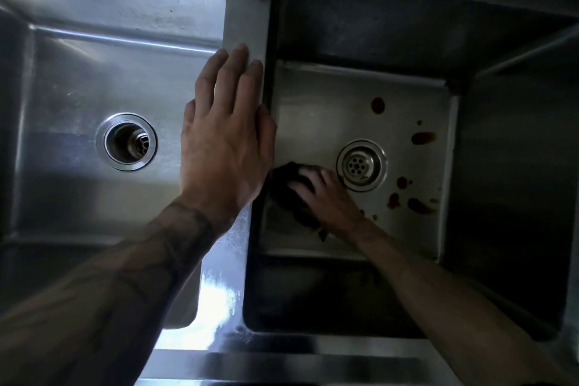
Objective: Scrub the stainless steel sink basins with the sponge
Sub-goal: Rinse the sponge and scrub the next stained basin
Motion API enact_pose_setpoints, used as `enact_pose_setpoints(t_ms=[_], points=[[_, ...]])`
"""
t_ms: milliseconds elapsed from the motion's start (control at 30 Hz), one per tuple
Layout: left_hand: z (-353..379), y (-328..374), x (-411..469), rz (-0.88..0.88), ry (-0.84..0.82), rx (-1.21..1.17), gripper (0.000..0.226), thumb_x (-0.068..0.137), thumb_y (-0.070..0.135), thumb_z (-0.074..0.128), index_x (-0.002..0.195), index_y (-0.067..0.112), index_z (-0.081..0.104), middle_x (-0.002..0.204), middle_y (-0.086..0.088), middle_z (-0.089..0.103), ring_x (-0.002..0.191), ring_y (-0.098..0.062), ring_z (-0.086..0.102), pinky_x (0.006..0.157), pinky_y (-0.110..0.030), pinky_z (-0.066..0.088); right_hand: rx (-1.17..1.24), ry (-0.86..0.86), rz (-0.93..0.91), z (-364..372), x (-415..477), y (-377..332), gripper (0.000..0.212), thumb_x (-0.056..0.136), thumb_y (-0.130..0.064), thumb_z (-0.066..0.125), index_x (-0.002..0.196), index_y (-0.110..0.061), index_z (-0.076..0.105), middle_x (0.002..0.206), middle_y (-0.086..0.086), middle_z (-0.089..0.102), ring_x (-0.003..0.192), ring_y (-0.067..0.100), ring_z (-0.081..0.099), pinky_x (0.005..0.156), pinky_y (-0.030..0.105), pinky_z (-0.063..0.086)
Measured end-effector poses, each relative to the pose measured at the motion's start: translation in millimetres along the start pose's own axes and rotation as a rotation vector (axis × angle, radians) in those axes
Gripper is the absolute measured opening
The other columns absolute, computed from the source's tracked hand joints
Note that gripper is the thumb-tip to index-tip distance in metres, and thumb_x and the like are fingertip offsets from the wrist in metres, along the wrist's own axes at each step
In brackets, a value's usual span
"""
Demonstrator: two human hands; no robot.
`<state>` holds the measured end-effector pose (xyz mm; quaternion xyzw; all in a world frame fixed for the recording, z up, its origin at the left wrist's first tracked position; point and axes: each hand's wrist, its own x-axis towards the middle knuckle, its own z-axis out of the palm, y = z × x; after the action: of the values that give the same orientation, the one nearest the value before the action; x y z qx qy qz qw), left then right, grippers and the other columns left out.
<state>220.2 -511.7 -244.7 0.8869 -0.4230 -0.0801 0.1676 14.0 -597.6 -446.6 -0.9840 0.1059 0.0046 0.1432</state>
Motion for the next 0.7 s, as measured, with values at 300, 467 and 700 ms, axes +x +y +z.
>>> enact_pose_setpoints(t_ms=[300, 467, 700], points=[[-3, 0, 1, 0.003, -0.044, 0.013, 0.052, 0.106, 0.021, 0.041, 0.155, 0.003, 0.046, 0.167, -0.013, 0.036, 0.157, -0.034, 0.029, 0.120, -0.052, 0.036, 0.019, 0.121, 0.161, 15, 24, -31, 0.045, 0.092, -0.028, 0.051, 0.133, -0.009, 0.055, 0.134, 0.022, 0.051, 0.114, 0.038, 0.046, 0.095, 0.049, 0.049], [-3, 0, 1, -0.010, -0.035, 0.000, 0.052, 0.105, 0.021, 0.043, 0.154, 0.003, 0.047, 0.167, -0.013, 0.037, 0.157, -0.034, 0.029, 0.119, -0.053, 0.037, 0.044, 0.077, 0.123, 4, 8, 7, 0.047, 0.086, -0.025, 0.070, 0.131, -0.014, 0.061, 0.136, 0.016, 0.047, 0.119, 0.035, 0.046, 0.102, 0.046, 0.043], [-4, 1, 1, -0.007, -0.045, 0.011, 0.053, 0.105, 0.022, 0.042, 0.155, 0.005, 0.046, 0.168, -0.012, 0.036, 0.158, -0.033, 0.028, 0.119, -0.052, 0.037, 0.107, 0.008, 0.107, 20, 6, -47, 0.057, 0.087, -0.031, 0.064, 0.138, -0.013, 0.046, 0.139, 0.023, 0.050, 0.119, 0.044, 0.051, 0.098, 0.053, 0.048]])
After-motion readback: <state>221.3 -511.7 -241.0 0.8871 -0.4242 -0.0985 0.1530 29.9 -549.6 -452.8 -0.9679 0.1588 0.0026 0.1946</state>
